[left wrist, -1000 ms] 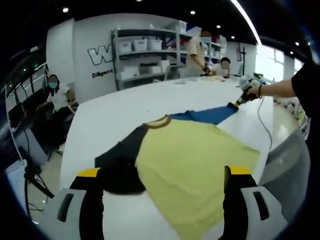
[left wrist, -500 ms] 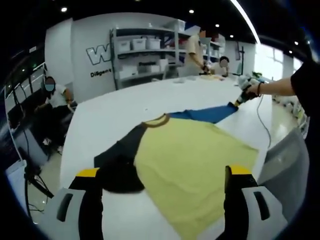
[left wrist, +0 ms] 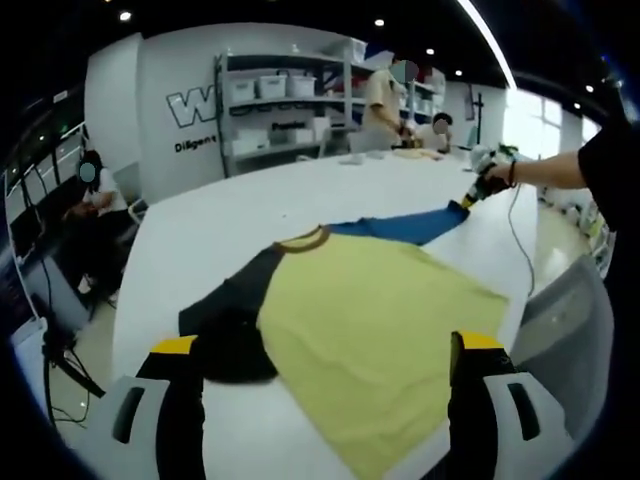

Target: Fold the garment on the visible template until the final outline fits inside the template.

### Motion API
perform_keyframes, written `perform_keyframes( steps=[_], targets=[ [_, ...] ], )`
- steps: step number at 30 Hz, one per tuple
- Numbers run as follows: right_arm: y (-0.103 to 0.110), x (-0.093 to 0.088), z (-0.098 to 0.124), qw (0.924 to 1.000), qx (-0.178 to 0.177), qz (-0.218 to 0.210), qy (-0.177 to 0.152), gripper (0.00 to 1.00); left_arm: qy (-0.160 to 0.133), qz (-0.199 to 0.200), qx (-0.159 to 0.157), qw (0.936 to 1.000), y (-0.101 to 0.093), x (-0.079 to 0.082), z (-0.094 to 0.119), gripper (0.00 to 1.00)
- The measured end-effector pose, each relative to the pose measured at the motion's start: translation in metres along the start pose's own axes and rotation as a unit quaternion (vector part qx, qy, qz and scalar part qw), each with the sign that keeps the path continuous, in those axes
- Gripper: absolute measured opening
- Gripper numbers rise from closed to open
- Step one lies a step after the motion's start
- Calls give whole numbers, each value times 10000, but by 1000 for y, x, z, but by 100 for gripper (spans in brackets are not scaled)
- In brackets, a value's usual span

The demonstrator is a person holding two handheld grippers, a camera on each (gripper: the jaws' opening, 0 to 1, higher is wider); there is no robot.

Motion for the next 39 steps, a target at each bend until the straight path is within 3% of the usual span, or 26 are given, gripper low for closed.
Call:
perform_keyframes(
  steps=[11,24,39],
  targets=[
    [26,0,8,9997,188,75,123,0,52,31,-54,10000,-3,-8,1,99],
    [81,-5,13,9974,598,375,150,0,76,103,-76,9999,-5,-15,2,99],
    [143,7,8,9895,1033,995,186,0,141,114,-124,9998,-10,-20,3,99]
  ],
)
Point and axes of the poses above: the point that each gripper's makers call its tool centre point, and the gripper's own axes: z roughly backward along the fingers, y roughly to its left, x roughly out of its top, the point moved 10 cm from there along z, roughly backward along the fingers, and after that the axes turned 3 degrees about -x, right-handed, at the moved point
